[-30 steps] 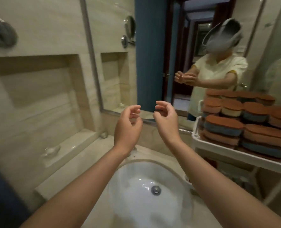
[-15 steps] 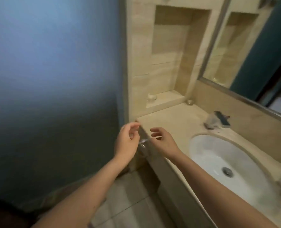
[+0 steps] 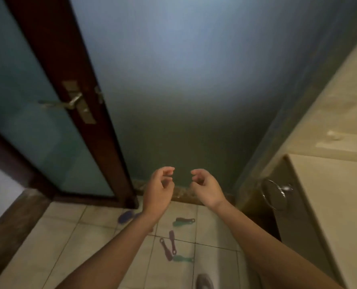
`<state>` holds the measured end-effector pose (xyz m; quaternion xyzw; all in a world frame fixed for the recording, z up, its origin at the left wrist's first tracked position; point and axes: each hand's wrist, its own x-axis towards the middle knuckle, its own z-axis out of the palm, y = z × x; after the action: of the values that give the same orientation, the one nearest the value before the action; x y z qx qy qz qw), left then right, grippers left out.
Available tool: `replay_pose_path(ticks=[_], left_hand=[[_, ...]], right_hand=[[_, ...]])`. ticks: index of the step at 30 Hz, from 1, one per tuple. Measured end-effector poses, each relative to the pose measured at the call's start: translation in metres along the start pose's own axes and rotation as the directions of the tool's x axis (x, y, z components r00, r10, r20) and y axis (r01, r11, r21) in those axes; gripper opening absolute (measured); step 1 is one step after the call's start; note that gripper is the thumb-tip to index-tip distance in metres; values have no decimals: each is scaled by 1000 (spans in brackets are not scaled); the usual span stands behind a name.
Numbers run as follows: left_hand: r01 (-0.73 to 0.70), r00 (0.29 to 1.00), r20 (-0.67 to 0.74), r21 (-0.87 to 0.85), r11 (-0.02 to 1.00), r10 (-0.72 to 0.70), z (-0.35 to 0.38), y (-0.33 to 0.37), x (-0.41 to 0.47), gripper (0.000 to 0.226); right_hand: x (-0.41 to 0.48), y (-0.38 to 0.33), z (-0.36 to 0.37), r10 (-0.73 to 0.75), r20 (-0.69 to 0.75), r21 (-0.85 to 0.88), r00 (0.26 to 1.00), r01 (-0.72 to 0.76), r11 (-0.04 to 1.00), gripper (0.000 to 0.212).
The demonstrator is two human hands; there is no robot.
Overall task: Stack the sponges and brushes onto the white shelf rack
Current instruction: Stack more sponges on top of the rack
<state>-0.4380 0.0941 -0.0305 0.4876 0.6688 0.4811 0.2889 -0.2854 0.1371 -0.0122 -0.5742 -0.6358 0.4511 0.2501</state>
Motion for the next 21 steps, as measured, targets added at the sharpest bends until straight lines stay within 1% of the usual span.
replay_pose_path(ticks=[3,7,9,11,13,16,18,21], left_hand=[[53,995,-84,-2,999,-53,-29,-20,2,45],[131,975,-178,-16,991,-131,-57,-49,9,48],[177,960,-218,-16,984,-176,-70,-64,13,48],[229,939,-263,-10,973,-223,-82,-78,18,47],[290,913,-296,-12,957,-280,-93,-93,22,44],[367,875,-328,-29,930,-356,-106,-115,28,38],[403,847,-354,-61,913,-398,-111,-132,31,37],[481,795,-386,-69,874,-468,-116,-158,30,36]], right_hand=[[16,-14,35,-34,107,2,994,34,999,34],[43,-23,78,-62,237,-55,970,78,995,33],[58,-27,99,-51,297,-81,953,79,994,32],[73,-33,120,-34,358,-111,933,79,991,33],[89,-36,139,-28,413,-91,910,72,993,33],[115,-35,168,-37,505,-130,862,118,985,38],[130,-32,190,-7,539,-132,842,93,987,40],[148,-23,221,28,588,-184,808,100,978,37]])
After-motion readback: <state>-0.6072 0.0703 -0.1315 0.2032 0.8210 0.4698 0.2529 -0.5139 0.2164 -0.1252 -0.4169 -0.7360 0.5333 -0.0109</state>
